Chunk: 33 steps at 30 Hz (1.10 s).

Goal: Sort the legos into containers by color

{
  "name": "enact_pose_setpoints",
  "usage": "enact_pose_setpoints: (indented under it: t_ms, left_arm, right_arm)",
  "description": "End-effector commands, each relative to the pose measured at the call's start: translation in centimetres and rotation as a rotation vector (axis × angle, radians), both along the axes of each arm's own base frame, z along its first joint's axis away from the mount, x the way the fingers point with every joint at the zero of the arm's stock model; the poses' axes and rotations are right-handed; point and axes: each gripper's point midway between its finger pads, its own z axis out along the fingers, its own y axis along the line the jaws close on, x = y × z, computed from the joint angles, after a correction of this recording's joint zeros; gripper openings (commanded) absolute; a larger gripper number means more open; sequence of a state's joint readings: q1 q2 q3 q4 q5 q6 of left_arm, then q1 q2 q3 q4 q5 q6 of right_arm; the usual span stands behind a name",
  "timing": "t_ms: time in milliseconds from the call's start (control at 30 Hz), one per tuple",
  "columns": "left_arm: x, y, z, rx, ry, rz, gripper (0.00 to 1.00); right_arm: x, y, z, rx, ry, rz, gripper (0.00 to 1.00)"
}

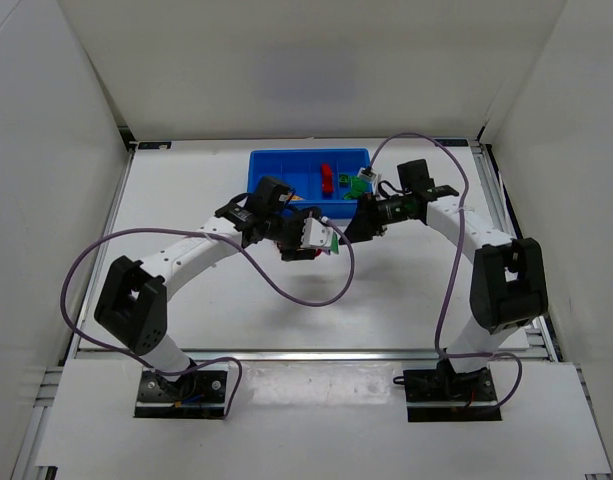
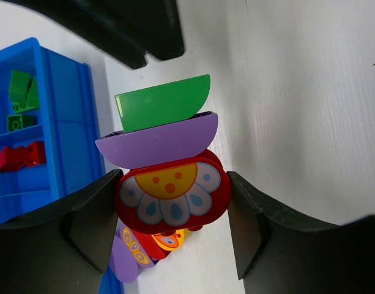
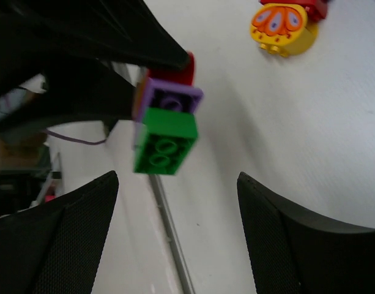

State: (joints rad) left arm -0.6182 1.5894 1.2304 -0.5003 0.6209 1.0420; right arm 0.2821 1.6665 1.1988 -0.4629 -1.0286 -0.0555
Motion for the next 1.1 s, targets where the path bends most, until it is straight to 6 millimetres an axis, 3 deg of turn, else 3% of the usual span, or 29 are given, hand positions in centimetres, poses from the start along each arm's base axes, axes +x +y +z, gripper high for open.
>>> enact_pose_setpoints:
  t_ms: [0, 133, 567, 833, 1067]
  left_arm:
    - [0.3, -0.3, 1.1, -0.020, -0.041, 0.037, 0.46]
    - [0.7, -0.4, 1.2, -0.017, -0.057, 0.036, 0.46]
    - [1.3, -1.3, 1.8, -0.039, -0.102, 0.034, 0.45]
    - [1.2, -1.1, 1.9, -0.038, -0.109, 0.034, 0.45]
    - [0.8, -0.7, 1.5, -0.029, -0.112, 0.032, 0.44]
  right_arm:
    - [-0.1, 2.1, 4.4, 0.124, 0.007, 0.063, 0.81]
    - [0.4, 2.7, 5.1, 0.133, -0.002, 0.068, 0.82]
    - [-0.1, 3.4, 3.2, 0.074, -0.014, 0.087, 0.82]
    - [0.9, 2.6, 2.1, 0.034, -0.029, 0.054, 0.81]
    - [2.1, 1.3, 2.2, 0.018, -0.048, 0.005, 0.81]
